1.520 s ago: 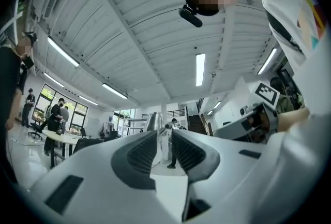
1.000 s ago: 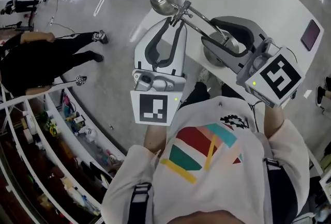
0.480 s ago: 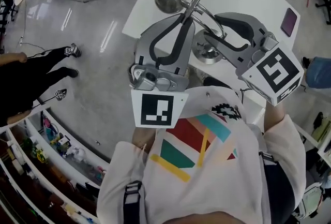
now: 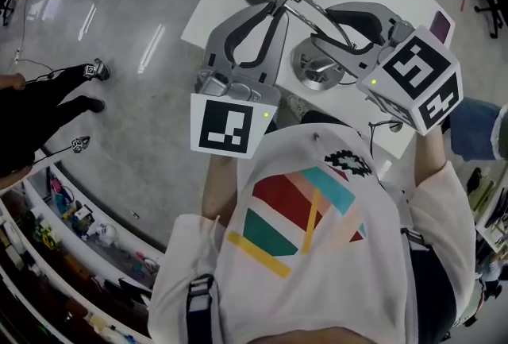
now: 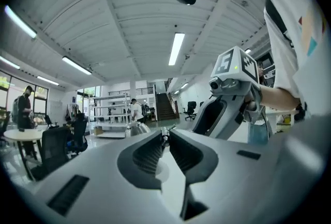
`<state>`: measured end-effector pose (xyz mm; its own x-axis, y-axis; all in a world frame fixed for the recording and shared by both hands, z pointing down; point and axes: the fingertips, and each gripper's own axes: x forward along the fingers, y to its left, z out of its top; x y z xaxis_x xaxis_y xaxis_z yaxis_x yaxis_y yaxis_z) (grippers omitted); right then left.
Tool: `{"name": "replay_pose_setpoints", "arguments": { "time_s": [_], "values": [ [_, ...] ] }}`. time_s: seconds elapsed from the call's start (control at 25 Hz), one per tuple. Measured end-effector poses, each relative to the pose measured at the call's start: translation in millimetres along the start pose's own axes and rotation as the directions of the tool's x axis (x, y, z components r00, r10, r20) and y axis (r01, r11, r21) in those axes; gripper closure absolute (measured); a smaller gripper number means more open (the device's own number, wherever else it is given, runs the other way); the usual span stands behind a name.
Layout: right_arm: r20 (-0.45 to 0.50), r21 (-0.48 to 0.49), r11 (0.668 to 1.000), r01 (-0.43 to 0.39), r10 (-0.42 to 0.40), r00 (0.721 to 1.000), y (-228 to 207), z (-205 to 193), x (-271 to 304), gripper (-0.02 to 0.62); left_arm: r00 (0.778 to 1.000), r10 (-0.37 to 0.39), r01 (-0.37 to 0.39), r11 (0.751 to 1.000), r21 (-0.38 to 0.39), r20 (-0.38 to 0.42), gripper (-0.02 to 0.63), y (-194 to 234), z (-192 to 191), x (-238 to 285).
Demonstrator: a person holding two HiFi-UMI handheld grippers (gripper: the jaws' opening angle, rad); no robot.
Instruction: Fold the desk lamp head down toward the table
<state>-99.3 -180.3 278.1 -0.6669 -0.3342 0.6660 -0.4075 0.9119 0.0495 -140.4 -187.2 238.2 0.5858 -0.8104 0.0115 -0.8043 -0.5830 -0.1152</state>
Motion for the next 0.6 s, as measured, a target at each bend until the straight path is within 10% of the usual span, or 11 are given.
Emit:
{"name": "replay_pose_setpoints", "arguments": {
  "time_s": [0.16,0.6],
  "values": [
    [-0.076,0.029,0.999,-0.038,0.04,0.996,-12.5,12.1,38.3,0.431,0.998,0.008,-0.014,0.996,-0.085,-0.068,0.517,40.0,-45.5,7.4],
    [-0.216,0.143,0.99,-0.019,0.05,0.975,20.8,-82.8,105.2,0.431,0.952,-0.096,0.052,0.986,-0.156,-0.289,0.515,-21.4,-212.3,-10.0]
  ]
}}
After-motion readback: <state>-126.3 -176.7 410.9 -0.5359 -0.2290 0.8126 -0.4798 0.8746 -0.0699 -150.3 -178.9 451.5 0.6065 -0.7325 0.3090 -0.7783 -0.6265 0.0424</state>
